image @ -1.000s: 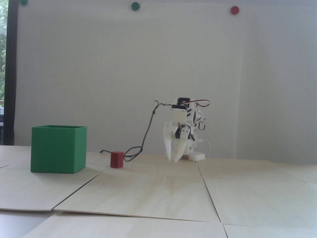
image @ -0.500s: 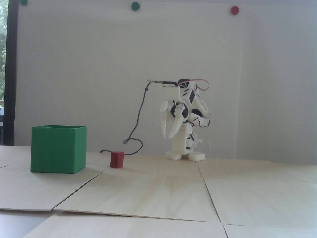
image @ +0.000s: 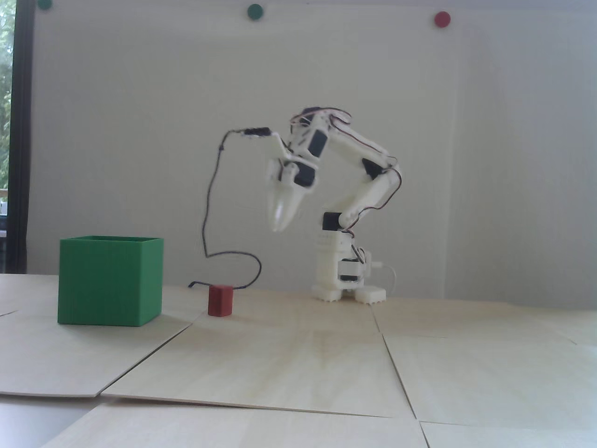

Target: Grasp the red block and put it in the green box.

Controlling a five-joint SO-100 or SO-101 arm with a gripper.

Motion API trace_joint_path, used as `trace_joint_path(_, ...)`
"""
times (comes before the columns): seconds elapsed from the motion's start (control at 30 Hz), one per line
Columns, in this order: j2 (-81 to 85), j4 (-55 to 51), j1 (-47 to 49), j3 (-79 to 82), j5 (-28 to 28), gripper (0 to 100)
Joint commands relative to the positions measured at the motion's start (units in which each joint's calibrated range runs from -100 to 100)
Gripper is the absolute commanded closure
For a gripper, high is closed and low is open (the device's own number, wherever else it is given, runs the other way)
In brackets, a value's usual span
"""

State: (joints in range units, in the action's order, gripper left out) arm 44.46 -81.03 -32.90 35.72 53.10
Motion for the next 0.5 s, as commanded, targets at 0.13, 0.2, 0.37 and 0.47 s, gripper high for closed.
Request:
trace_joint_path(0.13,-16.2,2.1,-2.4,-16.3,0.1,98)
trace_joint_path(0.2,-17.3,4.1,-2.1,-17.7,0.1,98)
trace_joint_path(0.37,-18.4,11.6,0.8,-22.1,-0.4,98)
trace_joint_path(0.47,-18.4,15.9,1.7,-21.7,-0.5,98)
